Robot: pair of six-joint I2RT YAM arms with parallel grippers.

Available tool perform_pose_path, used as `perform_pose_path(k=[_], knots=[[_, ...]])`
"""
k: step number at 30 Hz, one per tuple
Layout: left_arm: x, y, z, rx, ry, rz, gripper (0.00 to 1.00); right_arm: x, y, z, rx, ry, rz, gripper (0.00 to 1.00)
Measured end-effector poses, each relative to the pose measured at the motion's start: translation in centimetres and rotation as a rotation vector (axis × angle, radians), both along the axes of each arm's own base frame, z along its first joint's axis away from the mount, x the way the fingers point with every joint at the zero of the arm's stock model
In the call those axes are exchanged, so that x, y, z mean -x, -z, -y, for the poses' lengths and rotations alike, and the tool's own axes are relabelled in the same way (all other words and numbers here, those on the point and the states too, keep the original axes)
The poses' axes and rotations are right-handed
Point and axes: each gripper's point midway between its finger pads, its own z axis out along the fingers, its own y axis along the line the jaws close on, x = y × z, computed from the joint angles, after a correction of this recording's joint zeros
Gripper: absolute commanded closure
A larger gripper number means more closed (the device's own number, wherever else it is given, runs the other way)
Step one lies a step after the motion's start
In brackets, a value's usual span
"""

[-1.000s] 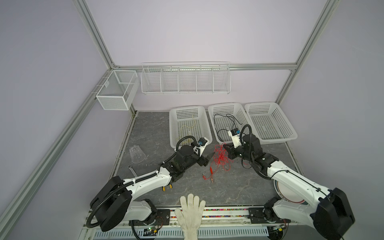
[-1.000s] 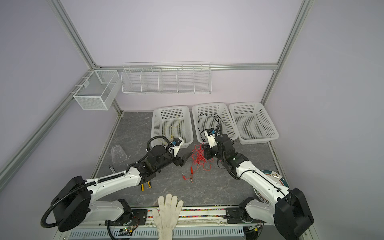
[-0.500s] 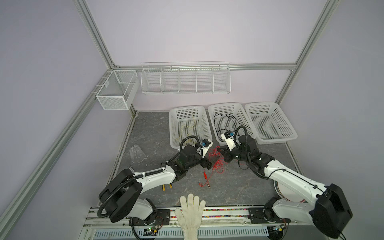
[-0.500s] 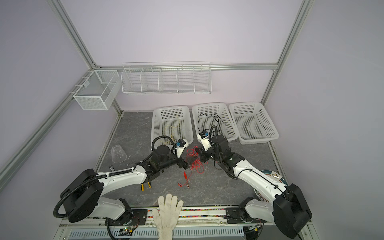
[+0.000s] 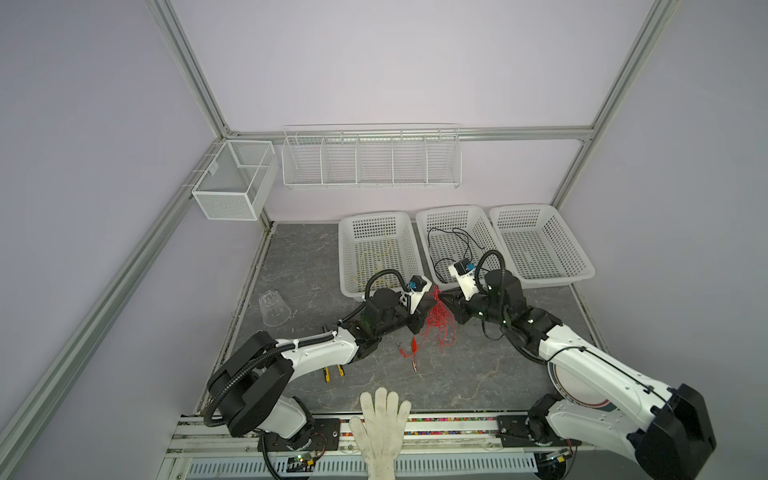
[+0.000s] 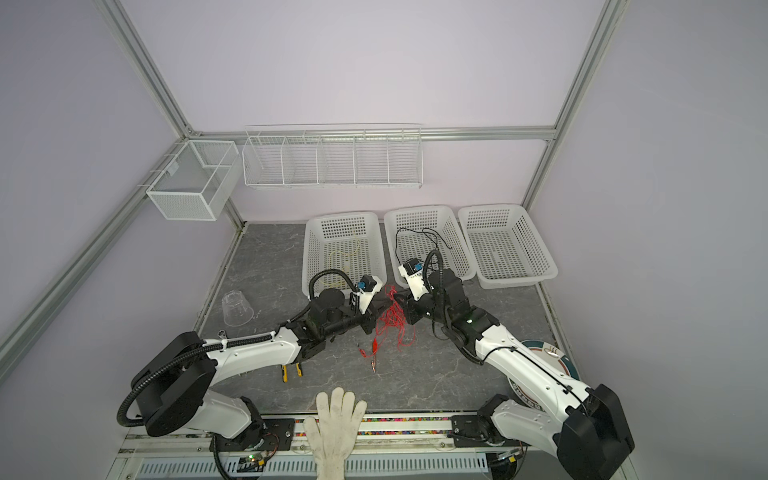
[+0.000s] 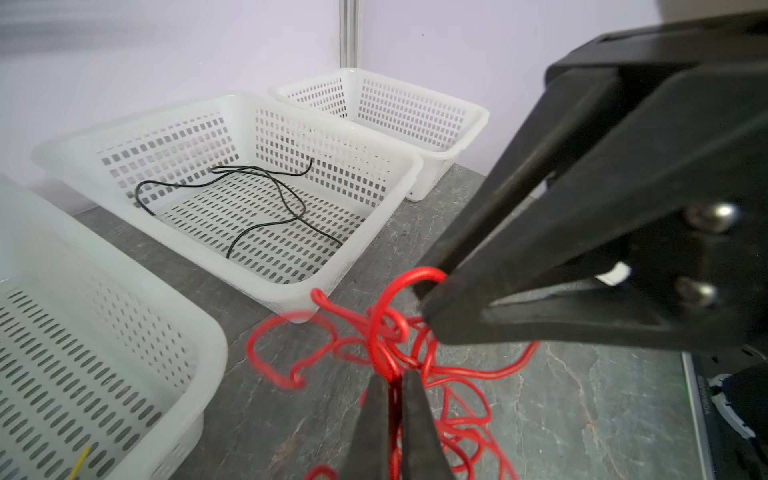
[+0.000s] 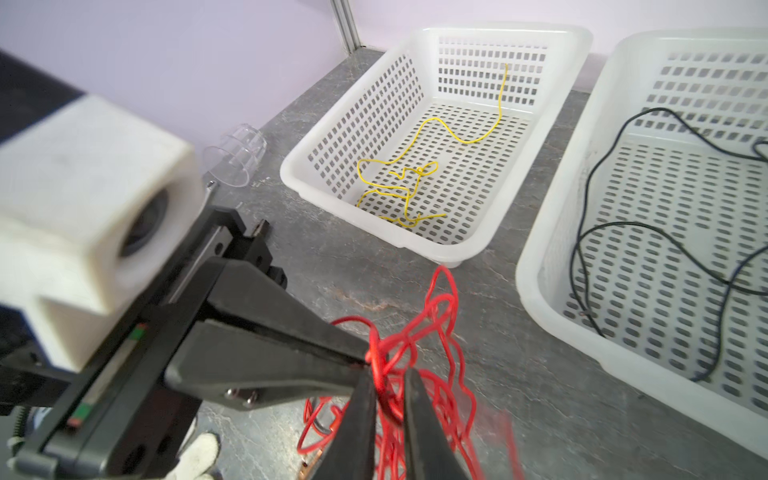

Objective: Untangle the cables

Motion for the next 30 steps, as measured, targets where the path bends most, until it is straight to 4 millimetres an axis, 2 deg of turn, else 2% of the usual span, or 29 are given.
perform_pose_path(k=[1, 4, 8, 11, 13, 19, 21, 30], knots=[[-0.1, 0.0, 0.0, 0.001, -0.005, -0.003, 1.00, 0.0, -0.2, 0.5, 0.009, 0.024, 0.009, 0.59], [-0.3, 0.1, -0.1, 0.001, -0.018, -0.009, 1.00, -0.2, -1.1, 2.6, 0.029, 0.125, 0.039, 0.49], [-0.5, 0.0, -0.2, 0.011, -0.032, -0.012, 1.00, -0.1, -1.5, 6.0, 0.054, 0.268, 0.063, 0.44], [-0.6, -0.4, -0.1, 0.028, -0.036, -0.011, 1.00, 0.0, 0.0, 7.7, 0.083, 0.326, 0.032, 0.42], [-0.6, -0.5, -0.1, 0.035, -0.036, -0.010, 1.00, 0.2, 1.9, 8.3, 0.112, 0.343, -0.015, 0.42], [-0.4, -0.7, 0.0, 0.040, -0.023, -0.011, 1.00, 1.2, 7.3, 8.6, 0.146, 0.347, -0.174, 0.46], [-0.2, -0.8, 0.2, 0.042, -0.011, -0.012, 1.00, 1.3, 8.5, 8.5, 0.140, 0.347, -0.217, 0.46], [0.6, -1.1, 0.6, 0.054, 0.044, -0.018, 1.00, 0.1, 11.5, 5.4, 0.059, 0.282, -0.326, 0.49]])
